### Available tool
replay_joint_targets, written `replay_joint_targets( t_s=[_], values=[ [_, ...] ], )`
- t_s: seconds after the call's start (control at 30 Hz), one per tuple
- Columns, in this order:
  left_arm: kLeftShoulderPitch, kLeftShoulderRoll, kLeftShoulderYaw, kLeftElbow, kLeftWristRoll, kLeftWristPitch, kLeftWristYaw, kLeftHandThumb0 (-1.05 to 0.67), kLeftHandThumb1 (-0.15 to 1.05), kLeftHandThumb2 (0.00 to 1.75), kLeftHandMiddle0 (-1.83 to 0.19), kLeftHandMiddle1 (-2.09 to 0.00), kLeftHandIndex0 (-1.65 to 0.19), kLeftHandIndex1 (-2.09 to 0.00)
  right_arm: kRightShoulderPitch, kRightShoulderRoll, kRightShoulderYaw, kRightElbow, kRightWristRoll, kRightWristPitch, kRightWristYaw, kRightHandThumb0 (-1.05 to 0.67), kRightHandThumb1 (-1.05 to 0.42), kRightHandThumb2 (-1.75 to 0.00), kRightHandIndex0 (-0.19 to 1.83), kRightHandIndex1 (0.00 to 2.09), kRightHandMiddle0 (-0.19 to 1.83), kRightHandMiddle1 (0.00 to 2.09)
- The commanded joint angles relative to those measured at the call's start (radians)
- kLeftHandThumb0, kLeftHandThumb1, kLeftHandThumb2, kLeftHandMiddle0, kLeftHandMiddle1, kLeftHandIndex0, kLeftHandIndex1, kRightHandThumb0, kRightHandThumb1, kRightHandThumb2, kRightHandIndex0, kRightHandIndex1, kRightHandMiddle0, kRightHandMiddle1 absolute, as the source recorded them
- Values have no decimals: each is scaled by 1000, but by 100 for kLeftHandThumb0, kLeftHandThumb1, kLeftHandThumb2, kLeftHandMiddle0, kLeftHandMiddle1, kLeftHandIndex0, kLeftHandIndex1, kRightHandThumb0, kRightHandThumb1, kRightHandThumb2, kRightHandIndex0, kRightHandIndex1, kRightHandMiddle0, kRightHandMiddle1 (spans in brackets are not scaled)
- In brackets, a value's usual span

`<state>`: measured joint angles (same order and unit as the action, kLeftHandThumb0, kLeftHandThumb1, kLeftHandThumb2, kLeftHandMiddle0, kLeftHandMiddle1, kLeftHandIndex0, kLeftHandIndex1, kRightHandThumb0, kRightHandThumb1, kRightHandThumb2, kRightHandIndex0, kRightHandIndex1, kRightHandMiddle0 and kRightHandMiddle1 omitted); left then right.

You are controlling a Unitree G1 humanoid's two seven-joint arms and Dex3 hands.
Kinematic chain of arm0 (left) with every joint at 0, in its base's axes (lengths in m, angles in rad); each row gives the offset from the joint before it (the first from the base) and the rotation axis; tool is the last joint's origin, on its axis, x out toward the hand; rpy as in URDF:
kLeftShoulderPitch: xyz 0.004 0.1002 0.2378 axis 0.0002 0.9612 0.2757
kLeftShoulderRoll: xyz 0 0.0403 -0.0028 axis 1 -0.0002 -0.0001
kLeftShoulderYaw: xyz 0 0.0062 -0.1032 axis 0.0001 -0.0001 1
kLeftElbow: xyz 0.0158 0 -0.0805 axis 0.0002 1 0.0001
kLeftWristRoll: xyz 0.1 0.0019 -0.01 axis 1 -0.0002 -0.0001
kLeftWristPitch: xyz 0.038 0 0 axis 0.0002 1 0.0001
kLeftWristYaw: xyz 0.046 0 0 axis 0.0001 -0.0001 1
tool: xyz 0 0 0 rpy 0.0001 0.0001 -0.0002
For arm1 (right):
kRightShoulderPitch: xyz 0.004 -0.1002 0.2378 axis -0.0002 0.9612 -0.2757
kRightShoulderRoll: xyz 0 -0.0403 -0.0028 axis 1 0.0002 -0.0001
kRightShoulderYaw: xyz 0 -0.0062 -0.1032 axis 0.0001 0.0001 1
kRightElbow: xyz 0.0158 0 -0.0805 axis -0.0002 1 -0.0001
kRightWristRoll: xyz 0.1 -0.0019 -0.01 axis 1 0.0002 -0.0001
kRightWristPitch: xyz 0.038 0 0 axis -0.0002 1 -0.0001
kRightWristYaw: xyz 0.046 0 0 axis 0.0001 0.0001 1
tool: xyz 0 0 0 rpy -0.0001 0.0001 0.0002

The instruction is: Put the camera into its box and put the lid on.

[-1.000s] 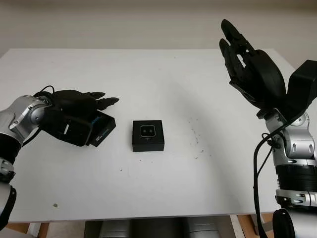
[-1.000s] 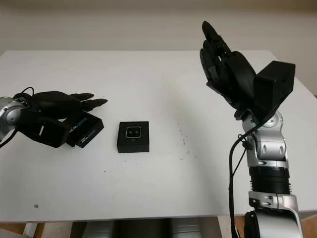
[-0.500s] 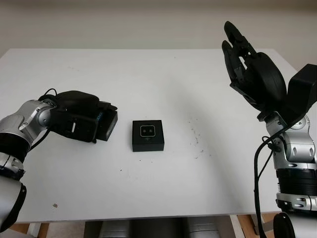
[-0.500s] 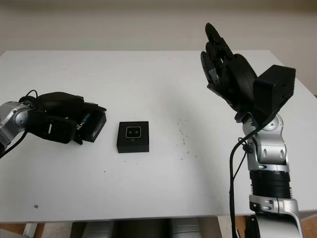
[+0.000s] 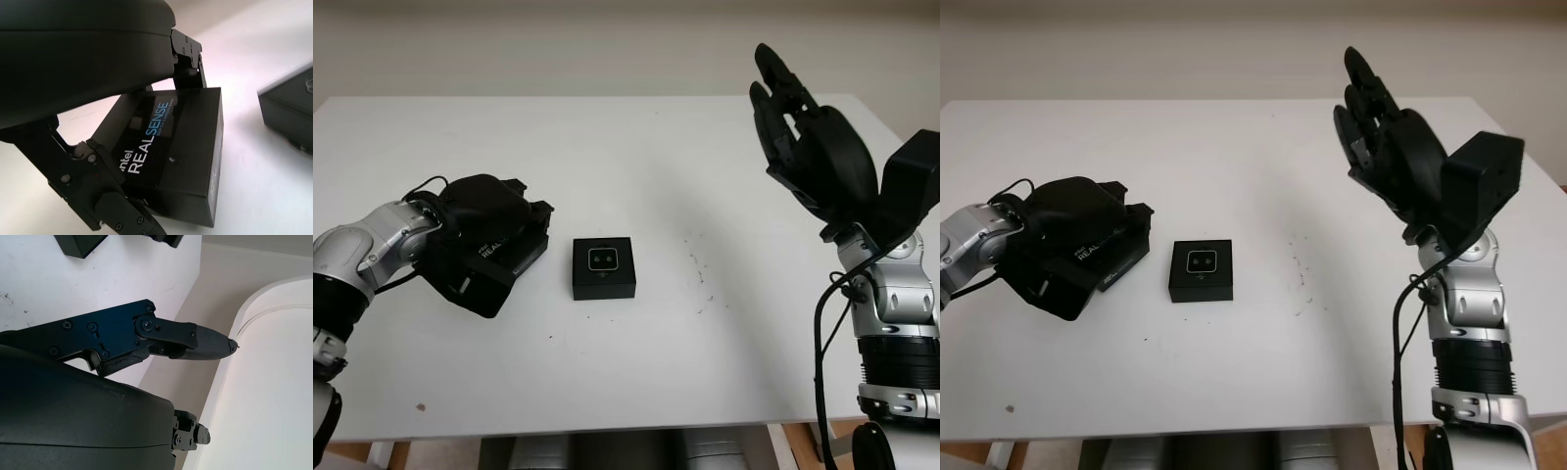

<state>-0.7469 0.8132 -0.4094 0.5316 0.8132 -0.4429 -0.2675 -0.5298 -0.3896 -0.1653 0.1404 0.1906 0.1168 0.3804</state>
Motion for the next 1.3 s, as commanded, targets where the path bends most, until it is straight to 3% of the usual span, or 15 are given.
replay_joint_targets(
  t_s=[0.0,0.1,0.23,0.37,0.47,0.57,0.67,0.8,1.0,1.27],
  values=[
    [24,0,51,-50,-52,47,-32,-41,105,32,-86,-209,-37,-209,8,4,1,-28,-1,-6,-7,-65,-105,-52,-14,5,-12,5],
    [48,-11,107,-135,-129,143,-107,-38,105,34,-81,-209,-35,-209,11,6,1,-31,3,-2,-9,-65,-105,-51,-14,5,-12,6],
    [53,-23,157,-191,-206,208,-149,-37,105,33,-84,-209,-48,-209,9,8,5,-24,1,-8,-10,-66,-105,-51,-13,6,-10,6],
    [55,-27,202,-250,-277,253,-184,-38,105,33,-74,-209,-45,-209,7,11,8,-22,-2,-6,-13,-66,-105,-50,-12,6,-9,7],
    [55,-35,228,-280,-328,278,-213,-36,105,34,-80,-209,-43,-209,4,16,6,-19,0,-1,-18,-66,-105,-49,-11,6,-8,7],
    [40,-48,241,-301,-377,308,-257,-34,105,34,-91,-209,-55,-209,2,16,6,-11,-2,-6,-17,-68,-105,-47,-11,7,-7,8],
    [12,-67,229,-334,-387,383,-312,-34,105,33,-96,-209,-70,-209,2,17,7,-16,-1,2,-15,-67,-105,-47,-11,6,-7,7],
    [-14,-100,197,-390,-355,501,-372,-33,105,34,-90,-209,-68,-209,-2,17,9,-8,-3,3,-14,-68,-105,-47,-11,6,-7,7],
    [-24,-194,159,-427,-327,640,-392,-31,105,33,-112,-209,-88,-209,7,16,16,-24,-9,8,-16,-67,-105,-46,-12,6,-8,6],
    [-79,-276,96,-446,-299,849,-492,-31,105,38,-85,-209,-64,-209,19,17,21,-33,-14,8,-17,-67,-105,-45,-13,5,-9,6]
  ],
)
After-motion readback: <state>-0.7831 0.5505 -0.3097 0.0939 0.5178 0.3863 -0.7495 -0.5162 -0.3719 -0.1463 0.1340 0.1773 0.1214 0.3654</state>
